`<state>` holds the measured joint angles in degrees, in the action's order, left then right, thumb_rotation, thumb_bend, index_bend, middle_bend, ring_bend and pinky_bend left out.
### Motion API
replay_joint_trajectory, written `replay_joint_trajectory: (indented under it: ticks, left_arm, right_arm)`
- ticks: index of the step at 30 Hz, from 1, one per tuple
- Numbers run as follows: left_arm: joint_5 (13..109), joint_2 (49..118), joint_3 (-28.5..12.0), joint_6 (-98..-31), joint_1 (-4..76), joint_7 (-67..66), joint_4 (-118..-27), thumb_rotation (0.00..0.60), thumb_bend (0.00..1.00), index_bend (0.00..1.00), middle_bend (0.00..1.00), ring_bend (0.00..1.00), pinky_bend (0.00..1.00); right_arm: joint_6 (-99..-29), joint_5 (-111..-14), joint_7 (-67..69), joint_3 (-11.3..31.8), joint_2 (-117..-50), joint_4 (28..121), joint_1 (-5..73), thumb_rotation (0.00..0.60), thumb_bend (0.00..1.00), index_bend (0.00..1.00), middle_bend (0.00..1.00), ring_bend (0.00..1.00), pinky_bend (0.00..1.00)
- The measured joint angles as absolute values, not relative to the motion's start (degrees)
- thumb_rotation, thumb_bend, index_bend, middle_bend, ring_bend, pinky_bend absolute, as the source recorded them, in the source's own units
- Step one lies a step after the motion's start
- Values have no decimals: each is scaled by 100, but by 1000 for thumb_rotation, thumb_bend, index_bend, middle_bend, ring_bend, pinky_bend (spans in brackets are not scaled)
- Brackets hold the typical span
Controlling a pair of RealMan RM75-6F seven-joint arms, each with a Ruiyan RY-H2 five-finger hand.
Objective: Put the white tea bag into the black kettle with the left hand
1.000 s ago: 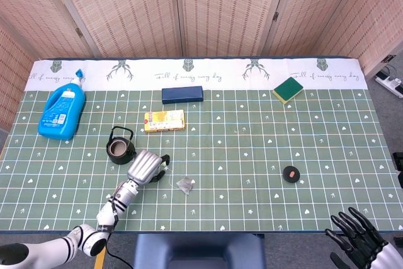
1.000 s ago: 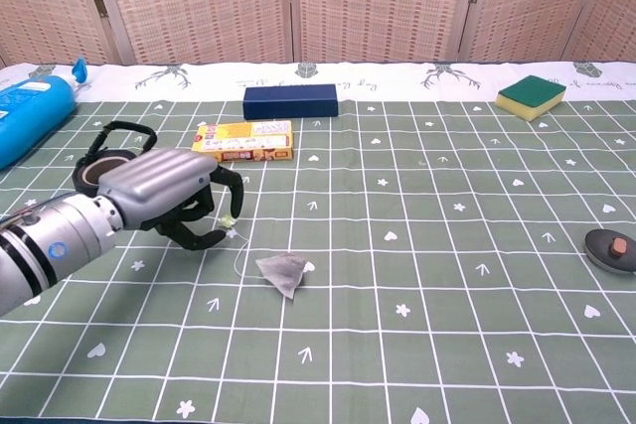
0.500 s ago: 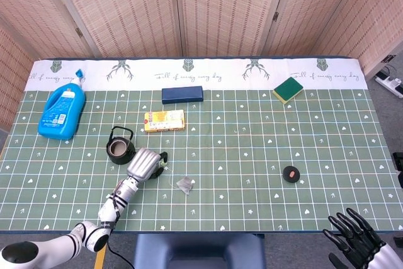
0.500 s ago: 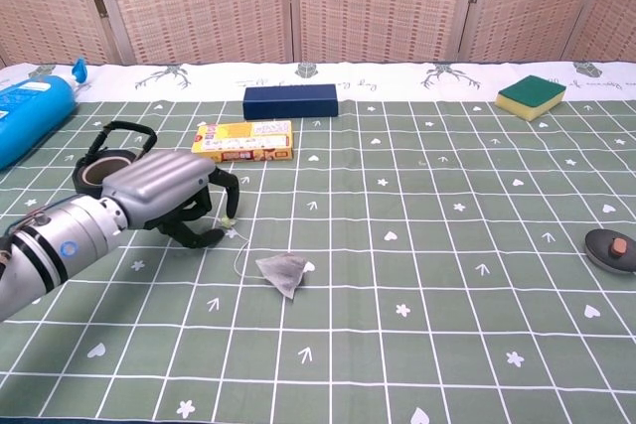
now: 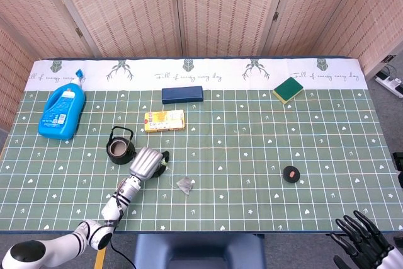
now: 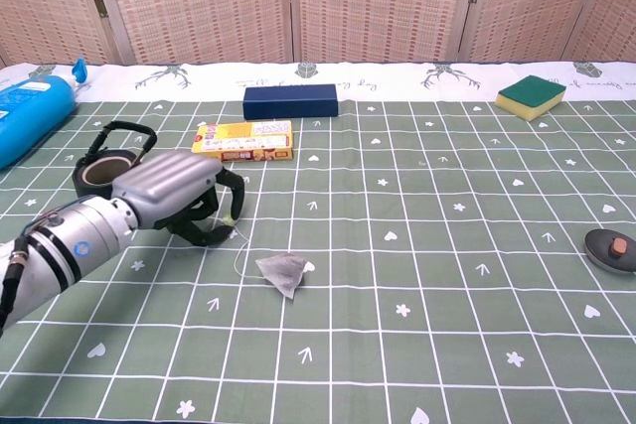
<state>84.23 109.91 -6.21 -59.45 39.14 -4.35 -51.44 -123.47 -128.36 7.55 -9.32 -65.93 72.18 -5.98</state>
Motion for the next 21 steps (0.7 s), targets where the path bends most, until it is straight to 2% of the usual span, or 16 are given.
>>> replay_joint_trajectory:
  ticks: [21]
  left_arm:
    - [8489, 11196, -528, -6126, 3948, -418, -4617, 600, 473, 576, 1000, 1000, 1000]
  right_arm:
    - [-12312, -12855, 732, -941, -6594, 7220, -589, 600, 423, 0, 0, 0, 0]
